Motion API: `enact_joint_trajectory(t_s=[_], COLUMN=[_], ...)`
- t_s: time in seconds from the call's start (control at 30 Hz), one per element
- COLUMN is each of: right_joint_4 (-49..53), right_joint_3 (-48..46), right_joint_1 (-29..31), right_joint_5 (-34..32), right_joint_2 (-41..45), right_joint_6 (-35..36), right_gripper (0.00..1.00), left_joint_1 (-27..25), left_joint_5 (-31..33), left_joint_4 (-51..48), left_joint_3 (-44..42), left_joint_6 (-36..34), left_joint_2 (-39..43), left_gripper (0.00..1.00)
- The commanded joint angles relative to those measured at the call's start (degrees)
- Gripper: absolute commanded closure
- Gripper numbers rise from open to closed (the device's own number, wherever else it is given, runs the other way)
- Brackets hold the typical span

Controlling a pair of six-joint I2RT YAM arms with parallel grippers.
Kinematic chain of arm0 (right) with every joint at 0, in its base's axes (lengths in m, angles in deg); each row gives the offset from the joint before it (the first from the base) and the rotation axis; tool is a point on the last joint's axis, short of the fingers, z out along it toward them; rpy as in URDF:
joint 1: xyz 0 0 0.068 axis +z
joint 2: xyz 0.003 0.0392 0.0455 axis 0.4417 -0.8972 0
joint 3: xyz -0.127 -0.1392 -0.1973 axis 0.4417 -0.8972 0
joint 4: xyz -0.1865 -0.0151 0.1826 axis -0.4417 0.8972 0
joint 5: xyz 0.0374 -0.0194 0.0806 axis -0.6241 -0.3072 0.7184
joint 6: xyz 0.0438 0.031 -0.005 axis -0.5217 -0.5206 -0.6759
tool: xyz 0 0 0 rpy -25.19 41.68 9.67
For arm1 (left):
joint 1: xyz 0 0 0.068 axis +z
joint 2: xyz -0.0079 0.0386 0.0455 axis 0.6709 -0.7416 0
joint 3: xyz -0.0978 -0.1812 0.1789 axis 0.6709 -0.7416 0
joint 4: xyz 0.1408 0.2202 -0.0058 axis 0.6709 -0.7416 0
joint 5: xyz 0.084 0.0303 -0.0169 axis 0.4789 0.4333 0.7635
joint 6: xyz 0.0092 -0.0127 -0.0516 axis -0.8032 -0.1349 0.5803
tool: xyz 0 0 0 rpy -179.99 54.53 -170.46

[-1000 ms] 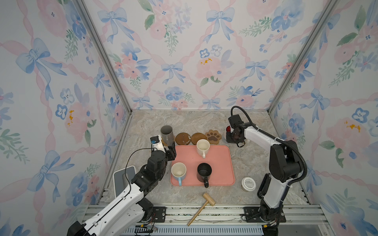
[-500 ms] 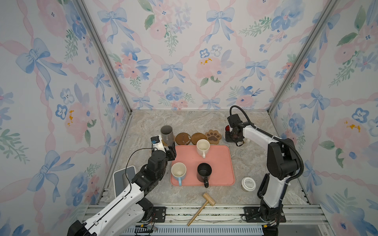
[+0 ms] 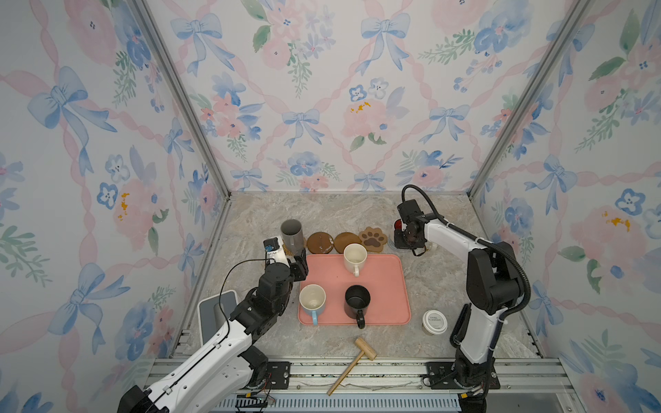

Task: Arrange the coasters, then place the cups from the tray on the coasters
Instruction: 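Lower the red-lined mug onto the blue rope coaster with the right gripper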

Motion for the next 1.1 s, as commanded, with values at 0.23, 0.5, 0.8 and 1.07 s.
enact_joint_trajectory(t_s=[0.23,0.5,0.8,1.07], right_joint_4=[-3.60,-3.73,-3.94,-4.02], right_joint_3=[-0.52,-1.16,-2.19,-2.65], right_joint_1=[-0.44,-0.43,-0.46,-0.42], right_joint_5=[-1.37,-1.20,-1.24,-1.06], right_joint_2=[0.31,0.31,0.73,0.61], right_joint_6=[0.26,-0.03,-0.34,-0.50], right_gripper=[1.00,1.00,1.00,1.00], left_joint_1=[-0.37,-0.30,-0.30,-0.30], left_joint_5=[1.00,1.10,1.10,1.10], left_joint_4=[-1.01,-1.09,-1.13,-1.24], left_joint_3=[-0.06,-0.13,-0.14,-0.14], left_joint_6=[-1.06,-1.12,-1.05,-1.08], left_joint_2=[0.54,0.48,0.63,0.72], left_gripper=[0.36,0.36,0.36,0.36])
